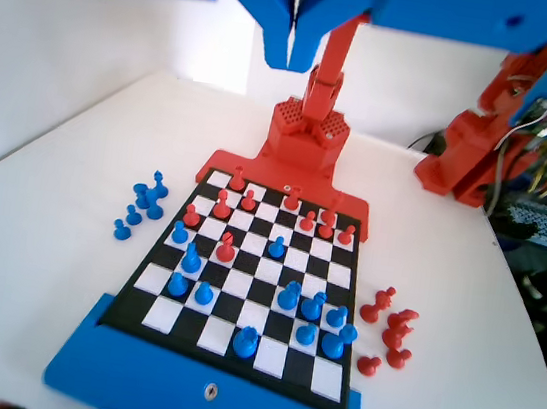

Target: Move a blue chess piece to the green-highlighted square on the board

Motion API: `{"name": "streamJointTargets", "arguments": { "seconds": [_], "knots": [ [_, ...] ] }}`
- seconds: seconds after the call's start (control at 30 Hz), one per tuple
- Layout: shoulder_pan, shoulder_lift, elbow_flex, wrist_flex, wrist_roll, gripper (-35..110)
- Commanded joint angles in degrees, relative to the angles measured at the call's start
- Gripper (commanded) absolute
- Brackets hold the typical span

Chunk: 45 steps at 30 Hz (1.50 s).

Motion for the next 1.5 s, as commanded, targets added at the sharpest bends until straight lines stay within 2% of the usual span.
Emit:
{"name": "streamJointTargets", "arguments": {
  "seconds": [0.0, 0.1, 0.2, 0.6, 1.17, 1.47],
  "knots": [
    [-0.5, -9.4, -6.5, 0.0, -0.8, 1],
    [-0.6, -16.4, -7.4, -1.8, -2.1, 1],
    [-0.4, -22.8, -6.8, -7.1, -1.6, 4],
    [-4.4, -42.2, 0.5, -25.2, -0.4, 1],
    [-12.2, -45.7, 26.0, -48.8, 5.2, 10],
    [-15.6, -48.6, 28.9, -53.1, 7.2, 11]
  ]
}}
